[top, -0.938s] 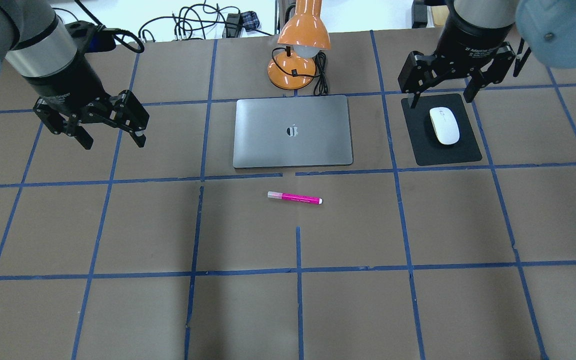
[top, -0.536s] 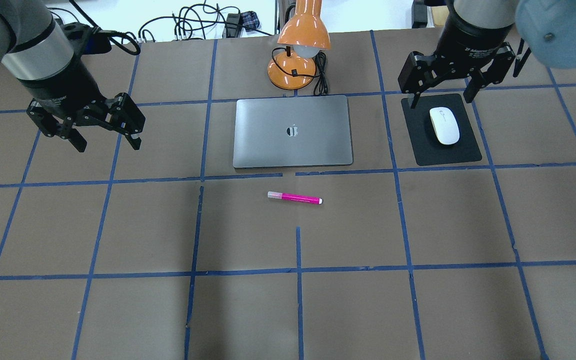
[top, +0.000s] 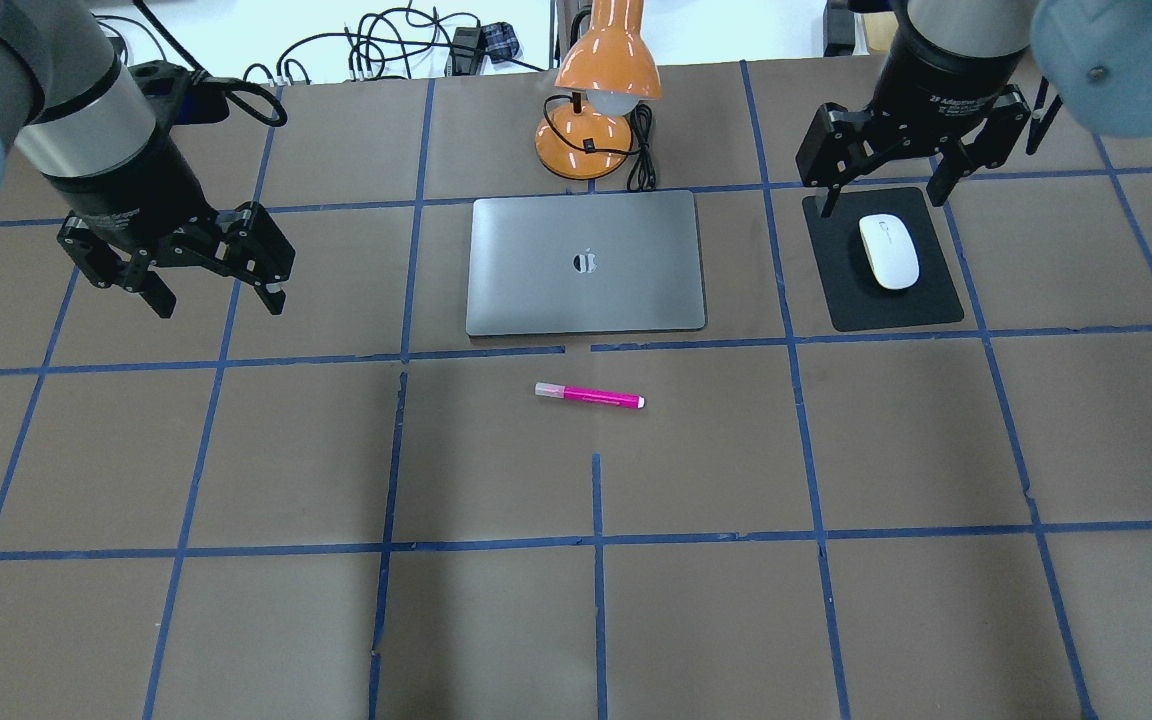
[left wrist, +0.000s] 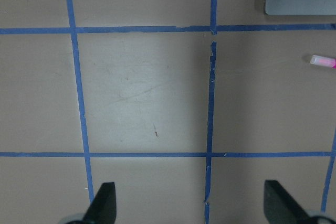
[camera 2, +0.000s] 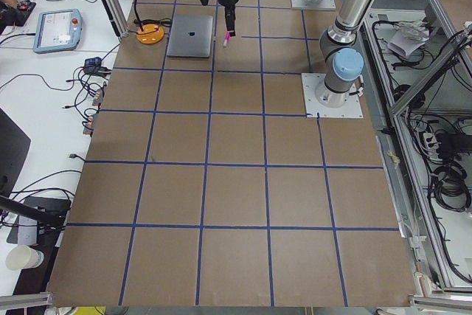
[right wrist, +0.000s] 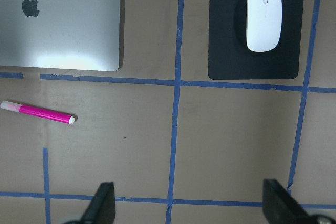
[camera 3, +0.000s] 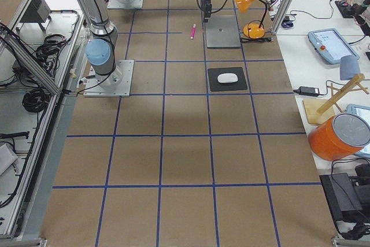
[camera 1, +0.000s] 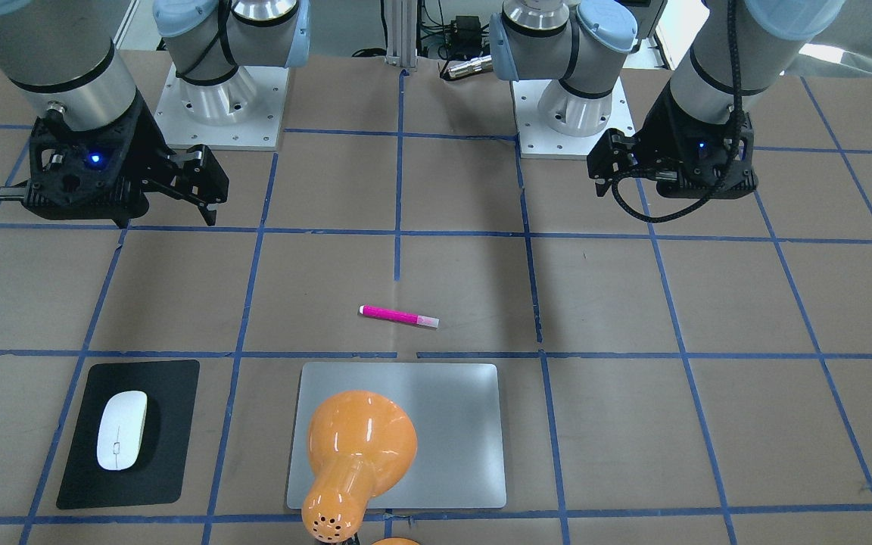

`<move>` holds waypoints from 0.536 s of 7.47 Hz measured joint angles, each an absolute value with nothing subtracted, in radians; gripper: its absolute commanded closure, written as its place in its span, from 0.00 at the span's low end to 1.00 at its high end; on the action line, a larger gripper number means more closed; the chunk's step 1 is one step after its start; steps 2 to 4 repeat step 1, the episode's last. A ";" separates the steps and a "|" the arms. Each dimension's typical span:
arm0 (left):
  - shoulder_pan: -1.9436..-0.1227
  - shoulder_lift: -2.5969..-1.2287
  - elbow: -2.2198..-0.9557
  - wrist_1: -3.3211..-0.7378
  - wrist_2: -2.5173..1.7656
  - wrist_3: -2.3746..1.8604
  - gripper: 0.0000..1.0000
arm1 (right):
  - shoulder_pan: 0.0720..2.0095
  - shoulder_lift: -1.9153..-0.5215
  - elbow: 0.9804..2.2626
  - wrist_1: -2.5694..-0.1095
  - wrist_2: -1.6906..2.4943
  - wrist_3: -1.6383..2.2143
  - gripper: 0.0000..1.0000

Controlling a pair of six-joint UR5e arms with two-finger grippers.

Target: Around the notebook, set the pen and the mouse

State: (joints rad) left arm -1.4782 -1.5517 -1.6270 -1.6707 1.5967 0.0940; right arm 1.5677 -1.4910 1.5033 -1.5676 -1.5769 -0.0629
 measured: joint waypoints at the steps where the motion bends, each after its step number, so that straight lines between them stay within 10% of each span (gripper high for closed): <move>1: -1.484 -1.549 -1.632 -1.669 1.583 0.097 0.00 | 1.568 -1.491 1.503 -1.568 -1.577 -0.063 0.00; 4: -1.484 -1.549 -1.632 -1.669 1.583 0.097 0.00 | 1.568 -1.491 1.503 -1.568 -1.577 -0.063 0.00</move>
